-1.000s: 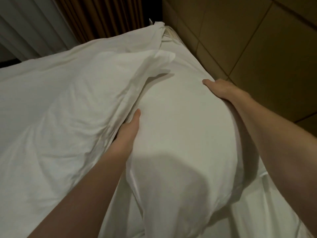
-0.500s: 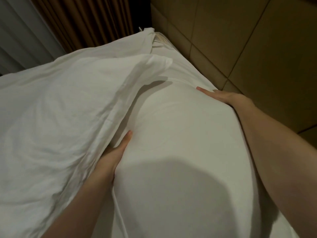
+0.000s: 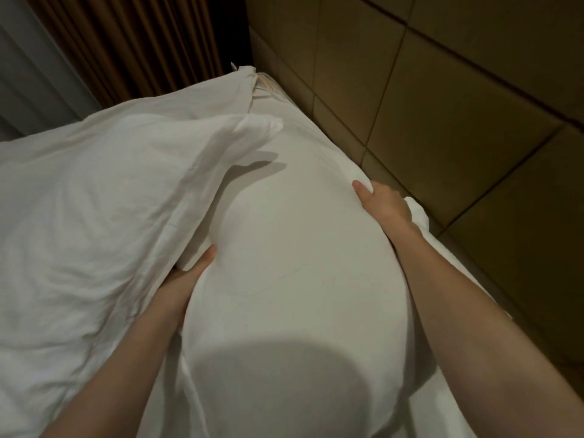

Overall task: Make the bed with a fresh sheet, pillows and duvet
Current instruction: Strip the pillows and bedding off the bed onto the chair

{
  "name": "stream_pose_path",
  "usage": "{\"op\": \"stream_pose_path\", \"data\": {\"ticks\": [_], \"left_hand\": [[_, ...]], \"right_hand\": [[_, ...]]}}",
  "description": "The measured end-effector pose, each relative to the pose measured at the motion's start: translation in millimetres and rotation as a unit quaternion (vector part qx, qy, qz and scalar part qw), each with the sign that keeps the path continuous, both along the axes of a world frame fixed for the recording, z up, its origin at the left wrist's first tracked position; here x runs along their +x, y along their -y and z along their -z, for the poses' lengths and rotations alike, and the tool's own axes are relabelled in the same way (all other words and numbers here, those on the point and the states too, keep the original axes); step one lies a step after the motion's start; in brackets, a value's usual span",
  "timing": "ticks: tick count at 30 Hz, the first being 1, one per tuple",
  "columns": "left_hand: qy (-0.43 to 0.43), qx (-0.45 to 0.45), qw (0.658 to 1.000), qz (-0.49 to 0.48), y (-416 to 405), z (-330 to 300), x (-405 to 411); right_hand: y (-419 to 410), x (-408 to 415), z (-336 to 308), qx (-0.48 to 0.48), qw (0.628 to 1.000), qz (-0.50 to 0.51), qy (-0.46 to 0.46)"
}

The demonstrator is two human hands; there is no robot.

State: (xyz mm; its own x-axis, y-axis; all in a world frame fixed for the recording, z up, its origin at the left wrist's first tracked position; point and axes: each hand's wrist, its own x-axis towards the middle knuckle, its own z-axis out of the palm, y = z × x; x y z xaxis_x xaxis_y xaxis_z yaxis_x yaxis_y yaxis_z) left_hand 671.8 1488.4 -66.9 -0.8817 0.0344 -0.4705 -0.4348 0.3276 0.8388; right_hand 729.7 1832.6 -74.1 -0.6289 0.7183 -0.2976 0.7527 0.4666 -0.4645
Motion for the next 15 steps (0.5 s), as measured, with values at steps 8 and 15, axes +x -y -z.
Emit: {"op": "stream_pose_path", "data": {"ticks": [8,15], "left_hand": [[0.036,-0.035,0.998,0.044,25.2,-42.1,45.8],[0.060,0.013,0.994,0.088,53.8,-81.9,97.9]], "right_hand": [[42.3,91.8,-28.7,0.050,0.997,0.050,-0.042],[87.0,172.5,-44.7,0.000,0.991,0.114,-0.072]]}}
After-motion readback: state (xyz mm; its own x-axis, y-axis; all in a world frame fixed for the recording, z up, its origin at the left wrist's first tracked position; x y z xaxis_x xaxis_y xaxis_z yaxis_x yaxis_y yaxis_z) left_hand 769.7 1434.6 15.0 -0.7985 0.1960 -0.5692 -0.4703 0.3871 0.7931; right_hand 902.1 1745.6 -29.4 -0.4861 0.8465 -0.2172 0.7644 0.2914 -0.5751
